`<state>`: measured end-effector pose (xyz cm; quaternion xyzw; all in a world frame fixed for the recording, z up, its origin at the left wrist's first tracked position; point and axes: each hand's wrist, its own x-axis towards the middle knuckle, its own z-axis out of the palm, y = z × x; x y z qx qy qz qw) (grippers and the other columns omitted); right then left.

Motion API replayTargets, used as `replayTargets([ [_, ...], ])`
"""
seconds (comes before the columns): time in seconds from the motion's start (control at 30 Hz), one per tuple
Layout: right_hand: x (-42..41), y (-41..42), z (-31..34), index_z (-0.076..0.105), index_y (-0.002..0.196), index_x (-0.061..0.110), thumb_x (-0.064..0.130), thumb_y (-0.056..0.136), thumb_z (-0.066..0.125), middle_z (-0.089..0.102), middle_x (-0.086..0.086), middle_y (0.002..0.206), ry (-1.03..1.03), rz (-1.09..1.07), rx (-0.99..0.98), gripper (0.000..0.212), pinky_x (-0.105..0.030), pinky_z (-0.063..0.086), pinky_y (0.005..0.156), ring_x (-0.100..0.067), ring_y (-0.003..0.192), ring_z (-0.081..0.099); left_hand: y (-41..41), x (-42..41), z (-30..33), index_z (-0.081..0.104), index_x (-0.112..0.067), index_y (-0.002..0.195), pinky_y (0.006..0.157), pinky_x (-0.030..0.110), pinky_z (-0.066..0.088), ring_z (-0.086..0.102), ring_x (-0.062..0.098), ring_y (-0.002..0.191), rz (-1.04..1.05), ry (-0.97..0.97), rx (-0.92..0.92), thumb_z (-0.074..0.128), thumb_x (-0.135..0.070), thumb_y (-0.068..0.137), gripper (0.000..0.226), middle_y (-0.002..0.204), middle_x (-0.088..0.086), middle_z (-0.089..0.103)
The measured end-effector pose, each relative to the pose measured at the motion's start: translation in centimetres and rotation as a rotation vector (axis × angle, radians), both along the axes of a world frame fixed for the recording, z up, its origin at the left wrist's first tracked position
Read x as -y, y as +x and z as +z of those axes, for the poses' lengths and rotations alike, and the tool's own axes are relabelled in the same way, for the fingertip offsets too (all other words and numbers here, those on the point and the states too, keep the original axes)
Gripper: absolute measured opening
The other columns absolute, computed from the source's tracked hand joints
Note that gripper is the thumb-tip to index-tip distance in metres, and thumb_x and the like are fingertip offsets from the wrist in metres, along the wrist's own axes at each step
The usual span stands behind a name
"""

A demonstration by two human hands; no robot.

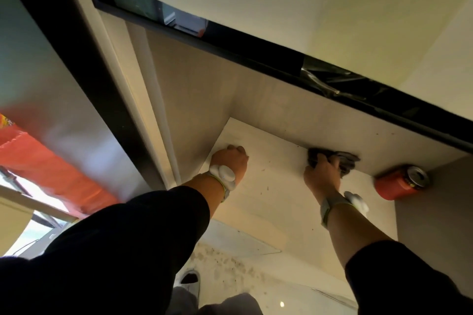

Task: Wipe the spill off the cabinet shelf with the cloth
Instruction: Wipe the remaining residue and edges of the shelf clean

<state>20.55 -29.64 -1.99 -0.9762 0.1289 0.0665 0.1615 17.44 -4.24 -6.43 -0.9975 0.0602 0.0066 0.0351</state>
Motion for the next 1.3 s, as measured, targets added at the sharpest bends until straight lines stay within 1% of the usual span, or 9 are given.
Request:
replayTargets([
  [0.2, -7.6, 0.4, -0.4, 0.045, 0.151, 0.015, 0.021, 0.091, 0.057, 0.033, -0.015, 0.158, 0.107, 0.229, 0.019, 0.061, -0.045, 0.037, 0.115, -0.044, 0.139, 0.035, 0.2, -0.2, 0.3, 0.056, -0.001, 0.119, 0.055, 0.035, 0.046, 0.070, 0.031, 0.081, -0.006, 0.042, -0.040, 0.041, -0.032, 0.105, 0.038, 0.103, 0.018, 0.066],
  [0.33, -11.8, 1.7, -0.4, 0.046, 0.151, 0.016, 0.020, 0.091, 0.058, 0.035, -0.010, 0.160, 0.106, 0.434, 0.017, 0.062, -0.043, 0.036, 0.117, -0.041, 0.142, 0.034, 0.4, -0.4, 0.0, 0.055, 0.000, 0.123, 0.057, 0.035, 0.039, 0.070, 0.031, 0.088, -0.058, 0.062, -0.010, 0.033, -0.033, 0.109, 0.042, 0.107, 0.018, 0.067],
  [0.5, -9.9, 1.1, 0.0, 0.047, 0.148, 0.019, 0.024, 0.096, 0.050, 0.037, -0.006, 0.159, 0.041, 0.371, 0.016, 0.053, -0.045, 0.042, 0.111, -0.038, 0.139, 0.038, 0.9, -0.9, -0.1, 0.056, -0.001, 0.117, 0.059, 0.035, 0.041, 0.070, 0.033, 0.088, -0.082, 0.033, -0.007, 0.028, -0.037, 0.109, 0.046, 0.105, 0.019, 0.068],
  [0.7, -2.6, -2.0, -0.2, 0.058, 0.130, 0.018, 0.040, 0.092, 0.061, 0.048, -0.011, 0.140, -0.030, 0.240, 0.136, 0.044, -0.048, 0.048, 0.103, -0.041, 0.124, 0.048, 0.5, -0.6, 0.5, 0.059, -0.002, 0.117, 0.060, 0.034, 0.048, 0.071, 0.033, 0.087, -0.035, 0.011, -0.023, 0.038, -0.034, 0.107, 0.040, 0.104, 0.017, 0.069],
  [0.87, -2.2, -2.8, -1.5, 0.037, 0.148, 0.014, 0.032, 0.097, 0.054, 0.031, -0.017, 0.157, 0.004, 0.045, 0.108, 0.056, -0.053, 0.042, 0.112, -0.043, 0.141, 0.034, 0.2, -0.6, 0.7, 0.059, 0.000, 0.120, 0.060, 0.035, 0.050, 0.071, 0.032, 0.086, -0.022, 0.035, -0.028, 0.042, -0.029, 0.105, 0.037, 0.103, 0.018, 0.070],
  [0.97, -5.2, -0.7, -1.8, 0.025, 0.155, 0.008, 0.031, 0.094, 0.055, 0.034, -0.017, 0.158, 0.096, 0.062, 0.107, 0.071, -0.051, 0.033, 0.119, -0.040, 0.147, 0.028, 0.1, -0.8, 0.8, 0.056, 0.002, 0.125, 0.061, 0.037, 0.051, 0.071, 0.034, 0.087, -0.012, 0.028, -0.046, 0.047, -0.027, 0.103, 0.038, 0.106, 0.020, 0.069],
  [1.07, -8.4, 0.2, -2.2, 0.027, 0.156, 0.006, 0.030, 0.095, 0.053, 0.035, -0.017, 0.159, 0.092, 0.143, 0.111, 0.070, -0.050, 0.027, 0.123, -0.038, 0.148, 0.026, -0.3, -1.2, 1.4, 0.052, 0.003, 0.130, 0.061, 0.036, 0.044, 0.070, 0.037, 0.092, -0.008, -0.079, -0.071, 0.046, -0.028, 0.104, 0.041, 0.114, 0.021, 0.065],
  [1.2, -11.6, 0.2, -2.7, 0.034, 0.156, 0.010, 0.023, 0.093, 0.054, 0.031, -0.012, 0.164, 0.108, 0.303, 0.133, 0.067, -0.047, 0.024, 0.125, -0.036, 0.153, 0.021, -3.0, -2.3, 2.9, 0.060, -0.007, 0.111, 0.064, 0.035, 0.044, 0.069, 0.035, 0.092, 0.012, -0.241, -0.046, 0.047, -0.030, 0.101, 0.028, 0.111, 0.015, 0.062],
  [1.3, -12.9, 0.6, -2.5, 0.039, 0.153, 0.009, 0.020, 0.091, 0.058, 0.038, -0.014, 0.159, 0.160, 0.276, 0.147, 0.066, -0.046, 0.025, 0.124, -0.037, 0.149, 0.027, -5.4, -2.4, 3.9, 0.061, -0.007, 0.109, 0.065, 0.037, 0.044, 0.068, 0.036, 0.092, 0.062, -0.264, -0.032, 0.046, -0.033, 0.101, 0.031, 0.108, 0.015, 0.063],
])
